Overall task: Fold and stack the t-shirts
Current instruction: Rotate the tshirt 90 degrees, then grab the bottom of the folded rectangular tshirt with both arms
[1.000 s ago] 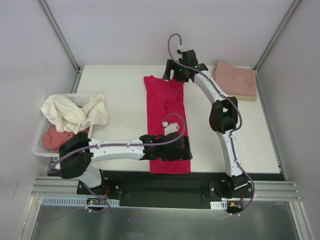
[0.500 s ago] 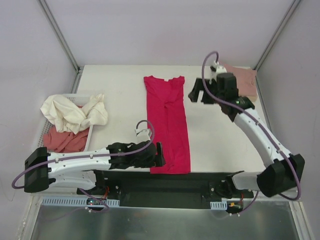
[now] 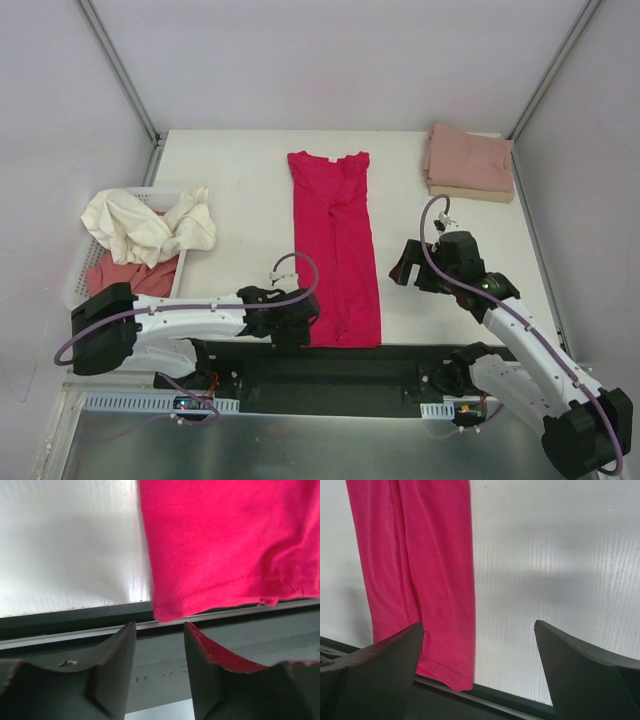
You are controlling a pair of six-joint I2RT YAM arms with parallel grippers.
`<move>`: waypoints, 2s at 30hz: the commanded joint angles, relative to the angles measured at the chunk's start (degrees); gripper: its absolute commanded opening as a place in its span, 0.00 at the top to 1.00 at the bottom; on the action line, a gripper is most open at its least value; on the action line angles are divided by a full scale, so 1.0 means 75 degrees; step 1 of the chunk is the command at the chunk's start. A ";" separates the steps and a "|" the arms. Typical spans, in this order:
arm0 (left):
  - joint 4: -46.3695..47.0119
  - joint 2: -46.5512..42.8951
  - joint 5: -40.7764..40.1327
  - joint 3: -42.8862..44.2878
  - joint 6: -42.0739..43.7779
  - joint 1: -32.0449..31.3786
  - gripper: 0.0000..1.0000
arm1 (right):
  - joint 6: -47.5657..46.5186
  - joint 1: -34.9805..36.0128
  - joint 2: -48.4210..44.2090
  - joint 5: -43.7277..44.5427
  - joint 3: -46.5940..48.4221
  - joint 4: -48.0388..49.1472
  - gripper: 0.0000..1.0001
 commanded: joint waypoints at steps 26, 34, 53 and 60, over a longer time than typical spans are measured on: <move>0.0574 0.0386 0.0579 -0.0294 -0.0532 0.0281 1.00 | 0.2725 0.4614 0.0014 0.0882 -0.1252 -0.0737 0.24; 0.0574 0.0211 0.0544 -0.0447 -0.0626 0.0269 1.00 | 0.2877 0.4919 0.1541 0.1293 -0.0736 -0.0561 0.52; 0.0750 0.0117 0.0766 -0.0622 -0.0661 0.0269 1.00 | 0.2771 0.5072 0.2503 0.1363 -0.0220 -0.0724 0.99; 0.0750 -0.0528 0.0919 -0.0881 -0.0498 -0.0245 1.00 | 0.3029 0.5762 0.1648 0.0709 -0.0864 -0.0516 0.99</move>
